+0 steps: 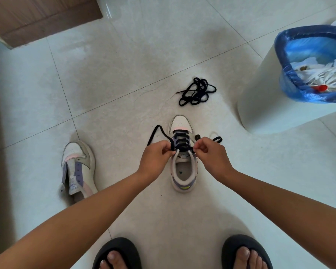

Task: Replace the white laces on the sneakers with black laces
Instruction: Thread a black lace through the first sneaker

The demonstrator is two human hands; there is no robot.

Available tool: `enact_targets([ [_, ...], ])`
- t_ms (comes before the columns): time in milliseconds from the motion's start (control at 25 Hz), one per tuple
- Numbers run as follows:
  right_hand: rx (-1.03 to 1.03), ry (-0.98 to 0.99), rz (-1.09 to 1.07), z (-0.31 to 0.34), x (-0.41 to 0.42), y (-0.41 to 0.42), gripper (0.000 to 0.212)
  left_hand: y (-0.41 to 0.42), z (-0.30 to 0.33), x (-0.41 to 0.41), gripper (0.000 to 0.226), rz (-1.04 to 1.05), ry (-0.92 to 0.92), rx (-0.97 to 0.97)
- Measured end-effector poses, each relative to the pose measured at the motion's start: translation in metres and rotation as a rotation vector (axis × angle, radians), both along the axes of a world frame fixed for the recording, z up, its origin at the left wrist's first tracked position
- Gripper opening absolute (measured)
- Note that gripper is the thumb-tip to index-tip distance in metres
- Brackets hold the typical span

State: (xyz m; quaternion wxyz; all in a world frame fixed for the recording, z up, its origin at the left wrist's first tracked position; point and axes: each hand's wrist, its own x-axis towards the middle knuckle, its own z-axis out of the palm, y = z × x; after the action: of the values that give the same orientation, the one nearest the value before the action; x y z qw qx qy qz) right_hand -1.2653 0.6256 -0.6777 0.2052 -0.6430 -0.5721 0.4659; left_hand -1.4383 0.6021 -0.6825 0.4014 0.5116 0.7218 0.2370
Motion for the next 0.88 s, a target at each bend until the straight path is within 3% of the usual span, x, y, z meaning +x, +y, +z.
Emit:
enact_targets([
  [120,0.115,-0.161,0.192,-0.004,-0.002,-0.008,0.014,-0.018,-0.004,0.007,0.017,-0.05,0.109,0.088],
  [240,0.531,-0.47,0.343,-0.015,-0.002,-0.018,0.018,-0.032,-0.011,0.015,0.024,-0.083,0.159,0.134],
  [320,0.755,-0.579,0.391,-0.022,-0.006,-0.021,0.015,-0.028,-0.013,0.014,0.021,-0.009,0.085,0.115],
  [440,0.716,-0.531,0.445,-0.025,-0.022,-0.016,0.021,-0.024,-0.011,0.015,0.02,0.075,-0.049,0.066],
  [520,0.636,-0.488,0.448,-0.027,-0.03,-0.008,0.019,-0.027,-0.012,0.016,0.033,0.05,-0.068,0.004],
  [600,0.621,-0.447,0.474,-0.028,-0.032,-0.004,0.012,-0.032,-0.018,0.018,0.043,0.006,-0.039,-0.175],
  [680,0.686,-0.448,0.525,-0.026,-0.03,-0.007,0.011,-0.032,-0.024,0.02,0.034,-0.037,0.019,-0.352],
  [800,0.744,-0.442,0.588,-0.017,-0.012,-0.021,0.022,-0.028,-0.029,0.023,0.037,-0.125,0.063,-0.405],
  [880,0.8,-0.446,0.775,-0.011,0.013,-0.038,0.008,-0.023,-0.032,0.021,0.04,-0.12,0.066,-0.413],
])
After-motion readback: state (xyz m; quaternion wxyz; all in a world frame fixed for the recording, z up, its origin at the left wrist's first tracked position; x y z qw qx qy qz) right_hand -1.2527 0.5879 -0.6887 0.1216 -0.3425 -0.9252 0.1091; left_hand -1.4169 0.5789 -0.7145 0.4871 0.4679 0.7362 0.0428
